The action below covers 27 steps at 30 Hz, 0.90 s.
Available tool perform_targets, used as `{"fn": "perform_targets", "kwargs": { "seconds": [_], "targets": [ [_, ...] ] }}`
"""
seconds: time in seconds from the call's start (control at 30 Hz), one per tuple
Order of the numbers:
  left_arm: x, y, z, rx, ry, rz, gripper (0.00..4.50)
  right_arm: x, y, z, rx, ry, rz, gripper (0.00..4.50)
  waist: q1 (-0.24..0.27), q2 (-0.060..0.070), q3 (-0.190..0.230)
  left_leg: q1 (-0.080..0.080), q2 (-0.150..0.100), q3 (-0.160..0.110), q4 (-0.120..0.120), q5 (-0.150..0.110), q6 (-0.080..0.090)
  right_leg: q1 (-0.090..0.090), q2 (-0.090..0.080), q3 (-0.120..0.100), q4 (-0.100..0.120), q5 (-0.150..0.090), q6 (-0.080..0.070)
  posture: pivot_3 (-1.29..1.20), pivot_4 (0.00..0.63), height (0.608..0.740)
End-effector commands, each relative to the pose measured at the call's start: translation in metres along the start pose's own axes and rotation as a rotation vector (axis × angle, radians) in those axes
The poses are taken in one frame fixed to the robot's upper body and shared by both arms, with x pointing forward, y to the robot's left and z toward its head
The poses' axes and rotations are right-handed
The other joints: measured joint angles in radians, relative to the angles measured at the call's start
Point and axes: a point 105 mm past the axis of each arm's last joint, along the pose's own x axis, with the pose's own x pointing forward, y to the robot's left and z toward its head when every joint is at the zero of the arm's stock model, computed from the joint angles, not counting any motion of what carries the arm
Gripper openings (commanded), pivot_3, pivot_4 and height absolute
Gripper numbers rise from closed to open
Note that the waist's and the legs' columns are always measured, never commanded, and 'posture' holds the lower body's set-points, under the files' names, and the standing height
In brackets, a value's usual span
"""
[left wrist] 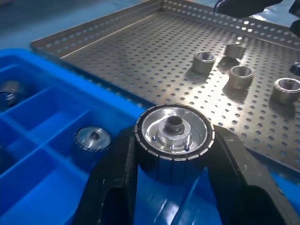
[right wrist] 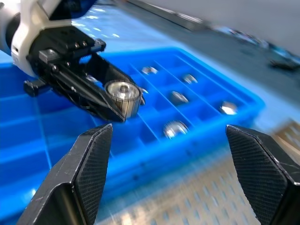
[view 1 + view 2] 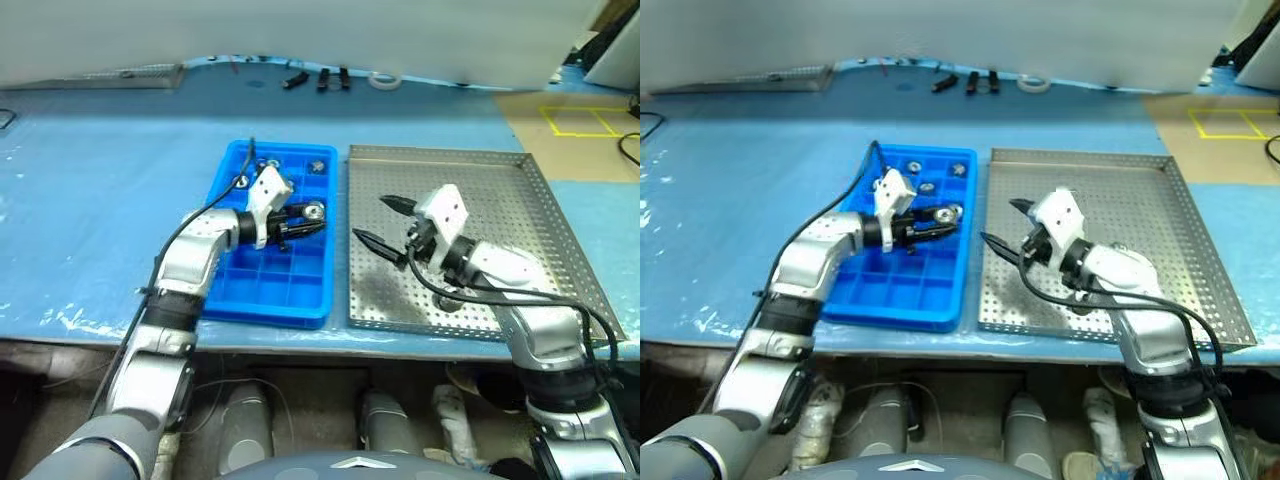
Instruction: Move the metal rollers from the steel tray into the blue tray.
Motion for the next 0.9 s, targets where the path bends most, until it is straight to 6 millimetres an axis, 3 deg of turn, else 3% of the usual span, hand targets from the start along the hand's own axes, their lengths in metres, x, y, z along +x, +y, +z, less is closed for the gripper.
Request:
{"fn": "perform_targets", "kwargs": {
  "seconds": [0.03, 0.13, 0.2, 0.3, 0.4, 0.57, 0.9],
  "targets": [
    [-0.031, 0.008, 0.026, 0.083, -0.094, 0.17, 1.69, 0.018, 0.005, 0.021, -0.043, -0.088, 0.111, 4.1, 0.02, 0.0, 0.0, 0.0, 0.001, 0.0, 0.0, 0.0, 0.0, 0.0, 0.0, -0.001, 0.0, 0.0, 0.0, 0.26, 0.15, 0.74],
    [-0.07, 0.026, 0.024, 0.104, -0.096, 0.365, 1.69, 0.034, 0.008, 0.022, -0.043, -0.106, 0.191, 4.1, 0.05, 0.0, 0.0, -0.001, 0.003, -0.003, -0.001, 0.002, -0.003, 0.0, 0.003, -0.004, 0.001, -0.001, -0.002, 0.34, 0.15, 0.74],
    [-0.083, 0.027, 0.02, 0.102, -0.079, 0.401, 1.69, 0.038, 0.01, 0.022, -0.044, -0.113, 0.223, 4.1, 0.069, 0.0, 0.0, -0.001, 0.004, -0.004, -0.002, 0.003, -0.005, 0.0, 0.004, -0.006, 0.001, -0.002, -0.003, 0.38, 0.15, 0.74],
    [-0.111, 0.006, 0.004, 0.057, -0.017, 0.37, 1.69, 0.047, 0.02, 0.019, -0.045, -0.106, 0.301, 4.1, 0.089, 0.0, 0.0, -0.002, 0.004, -0.006, -0.004, 0.003, -0.006, 0.0, 0.004, -0.008, 0.001, -0.002, -0.004, 0.45, 0.15, 0.74],
    [-0.123, -0.014, -0.007, 0.008, 0.018, 0.333, 1.69, 0.051, 0.028, 0.016, -0.043, -0.099, 0.367, 4.1, 0.11, 0.0, 0.001, -0.003, 0.004, -0.008, -0.006, 0.004, -0.006, -0.001, 0.004, -0.01, 0.001, -0.003, -0.005, 0.5, 0.15, 0.74],
    [-0.129, -0.027, -0.021, -0.053, 0.044, 0.343, 1.69, 0.056, 0.031, 0.016, -0.057, -0.092, 0.416, 4.1, 0.164, 0.001, 0.001, -0.003, 0.008, -0.013, -0.011, 0.007, -0.012, 0.0, 0.006, -0.017, 0.001, -0.005, -0.008, 0.52, 0.15, 0.74],
    [-0.121, -0.02, -0.033, -0.071, 0.074, 0.366, 1.69, 0.048, 0.029, 0.011, -0.064, -0.07, 0.399, 4.1, 0.213, 0.001, 0.001, -0.001, 0.009, -0.027, -0.015, 0.012, -0.02, 0.002, 0.008, -0.02, 0.002, -0.004, -0.01, 0.48, 0.15, 0.74]
  ]
}}
